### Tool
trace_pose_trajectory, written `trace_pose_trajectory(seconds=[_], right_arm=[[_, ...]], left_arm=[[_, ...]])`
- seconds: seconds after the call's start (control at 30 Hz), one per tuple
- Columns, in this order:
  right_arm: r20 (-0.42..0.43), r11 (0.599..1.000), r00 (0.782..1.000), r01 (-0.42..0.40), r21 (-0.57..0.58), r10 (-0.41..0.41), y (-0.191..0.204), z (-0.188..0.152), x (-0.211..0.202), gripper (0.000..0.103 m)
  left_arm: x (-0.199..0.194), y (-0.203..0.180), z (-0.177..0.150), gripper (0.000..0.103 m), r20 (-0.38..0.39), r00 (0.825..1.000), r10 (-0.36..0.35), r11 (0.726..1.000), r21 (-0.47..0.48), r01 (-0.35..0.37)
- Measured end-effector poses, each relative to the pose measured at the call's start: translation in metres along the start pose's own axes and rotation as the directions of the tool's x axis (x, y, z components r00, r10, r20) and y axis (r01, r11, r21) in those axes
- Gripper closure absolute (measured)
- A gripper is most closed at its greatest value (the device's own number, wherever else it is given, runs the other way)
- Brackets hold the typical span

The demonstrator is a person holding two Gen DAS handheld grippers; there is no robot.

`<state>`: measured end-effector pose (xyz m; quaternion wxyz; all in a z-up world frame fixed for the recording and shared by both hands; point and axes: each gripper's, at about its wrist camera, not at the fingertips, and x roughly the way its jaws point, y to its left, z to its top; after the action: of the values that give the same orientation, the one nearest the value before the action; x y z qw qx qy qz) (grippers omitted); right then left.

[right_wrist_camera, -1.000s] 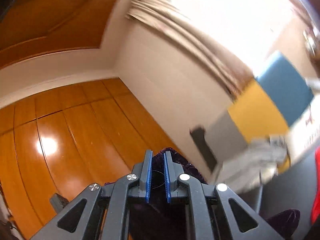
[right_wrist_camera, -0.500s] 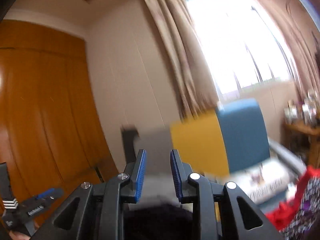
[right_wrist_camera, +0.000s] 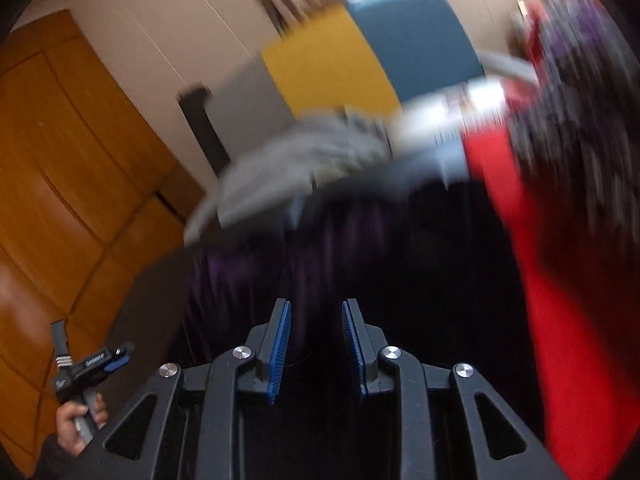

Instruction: Fold clothes

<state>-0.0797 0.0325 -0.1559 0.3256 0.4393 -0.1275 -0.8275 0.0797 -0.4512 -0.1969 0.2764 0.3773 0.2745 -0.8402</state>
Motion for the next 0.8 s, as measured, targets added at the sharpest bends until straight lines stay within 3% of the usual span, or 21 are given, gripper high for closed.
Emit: trace_pose_trajectory(seconds=[0.1,0.17,0.3,0.4,0.47,0.57,0.6,0.67,0.77,0.8], right_arm=[[-0.054,0.998,0.997,0.062,-0.009,-0.062,-0.005,-0.021,0.019,0.076],[-0.055,0.994,0.993,0.102,-0.031,-0.103,-0.006,-0.020,0.028,0.078],[-0.025,0.989,0.991,0.126,-0.074,-0.128,0.000,-0.013,0.037,0.076],[-0.008,0.989,0.995,0.096,-0.109,-0.098,-0.002,-0.017,0.039,0.070],[-0.004,0.995,0.999,0.054,-0.082,-0.055,-0.009,-0.016,0.039,0.070],[0.004,0.999,1.000,0.001,-0.034,-0.001,-0.019,-0.015,0.038,0.070],[0.005,0.999,1.000,0.000,-0.032,0.001,-0.019,-0.015,0.038,0.070],[0.007,0.999,1.000,0.008,-0.040,-0.008,-0.018,-0.015,0.039,0.070],[0.009,0.998,1.000,0.031,-0.062,-0.030,-0.013,-0.015,0.040,0.070],[0.009,0.998,1.000,0.027,-0.058,-0.026,-0.013,-0.014,0.040,0.070]], left_arm=[[0.001,0.000,-0.028,0.053,-0.018,1.000,-0.019,0.999,0.030,0.020],[-0.007,-0.026,-0.038,0.050,0.004,0.997,-0.078,0.987,0.142,0.077],[-0.002,-0.073,-0.052,0.043,0.043,0.999,0.001,0.939,0.343,-0.016],[0.018,-0.079,-0.042,0.042,0.010,1.000,0.003,0.957,0.289,-0.006],[0.030,-0.079,-0.032,0.027,-0.014,1.000,-0.007,0.972,0.233,0.010],[0.043,-0.085,-0.021,0.025,-0.097,0.993,-0.070,0.983,0.165,0.086],[0.046,-0.091,-0.016,0.033,-0.102,0.991,-0.085,0.981,0.163,0.101],[0.055,-0.098,-0.002,0.100,-0.145,0.977,-0.158,0.982,0.083,0.171],[0.071,-0.094,0.024,0.098,-0.188,0.945,-0.269,0.960,-0.128,0.248],[0.075,-0.096,0.029,0.097,-0.187,0.943,-0.274,0.956,-0.157,0.246]])
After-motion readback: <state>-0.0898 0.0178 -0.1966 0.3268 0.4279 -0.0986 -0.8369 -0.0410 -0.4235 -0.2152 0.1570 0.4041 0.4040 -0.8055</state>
